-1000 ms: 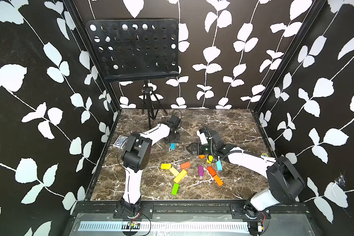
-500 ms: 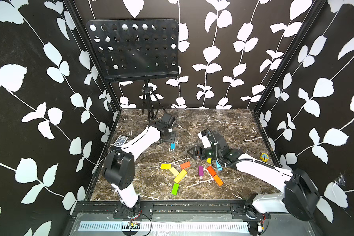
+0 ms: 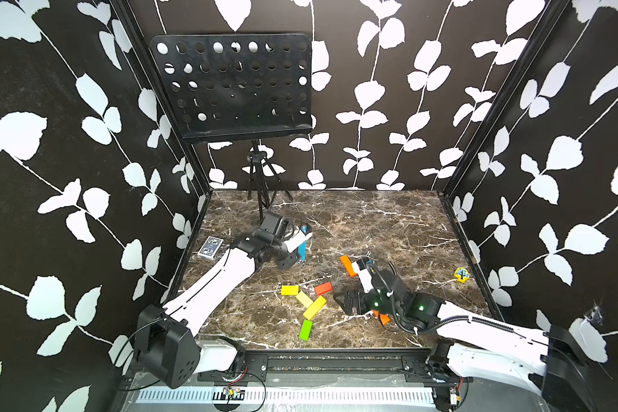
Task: Assemble the letter t with building blocks
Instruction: Place the building block at the center of the board, then pick up the building block from the center of the board.
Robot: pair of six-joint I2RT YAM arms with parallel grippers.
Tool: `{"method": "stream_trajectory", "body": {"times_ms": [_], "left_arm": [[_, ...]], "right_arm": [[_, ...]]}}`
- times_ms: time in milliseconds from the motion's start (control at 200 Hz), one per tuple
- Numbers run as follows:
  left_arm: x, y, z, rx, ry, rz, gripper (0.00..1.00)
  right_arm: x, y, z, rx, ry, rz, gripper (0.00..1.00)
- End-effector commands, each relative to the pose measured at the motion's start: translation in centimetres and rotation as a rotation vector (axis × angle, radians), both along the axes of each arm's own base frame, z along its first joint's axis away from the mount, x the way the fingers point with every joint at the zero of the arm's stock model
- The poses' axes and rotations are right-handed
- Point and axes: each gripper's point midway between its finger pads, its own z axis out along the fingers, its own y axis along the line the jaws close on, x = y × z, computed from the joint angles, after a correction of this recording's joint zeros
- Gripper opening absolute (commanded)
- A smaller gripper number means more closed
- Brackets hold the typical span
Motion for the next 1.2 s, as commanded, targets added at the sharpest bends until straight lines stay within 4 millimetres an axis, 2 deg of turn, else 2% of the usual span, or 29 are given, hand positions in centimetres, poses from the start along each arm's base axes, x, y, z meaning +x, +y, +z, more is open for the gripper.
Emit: {"method": "stream_trajectory", "body": {"times_ms": [0, 145, 305, 580, 765, 845, 1196], "left_arm": [[-3.1, -0.5, -1.1, 0.067, -0.023, -0.314, 0.59], [-4.7, -0.1, -2.3, 0.117, -0.038, -0.456, 0.59], [-5.9, 1.6, -6.0, 0.303, -0.032, -0.581, 0.58], [-7.1, 1.4, -8.6, 0.343, 0.035, -0.673, 0.57], [-6.9, 1.8, -10.7, 0.414, 0.071, -0.687, 0.56], [-6.7, 1.6, -11.0, 0.417, 0.086, -0.685, 0.56], [-5.9, 1.2, -12.8, 0.427, 0.136, -0.654, 0.55]], "right_arm": [[-0.2, -0.4, 0.6, 0.015, -0.044, -0.052, 0.99], [-1.2, -0.9, -0.3, 0.029, -0.057, -0.062, 0.99], [-2.1, -1.0, -0.3, 0.019, -0.085, -0.058, 0.99], [-3.5, 0.0, -1.5, 0.008, -0.089, -0.026, 0.99], [-4.0, 0.9, -1.0, -0.011, -0.108, 0.002, 0.99], [-4.1, 1.0, -1.0, -0.012, -0.112, 0.009, 0.99], [-4.0, -0.3, -0.8, -0.018, -0.131, -0.014, 0.99]]}}
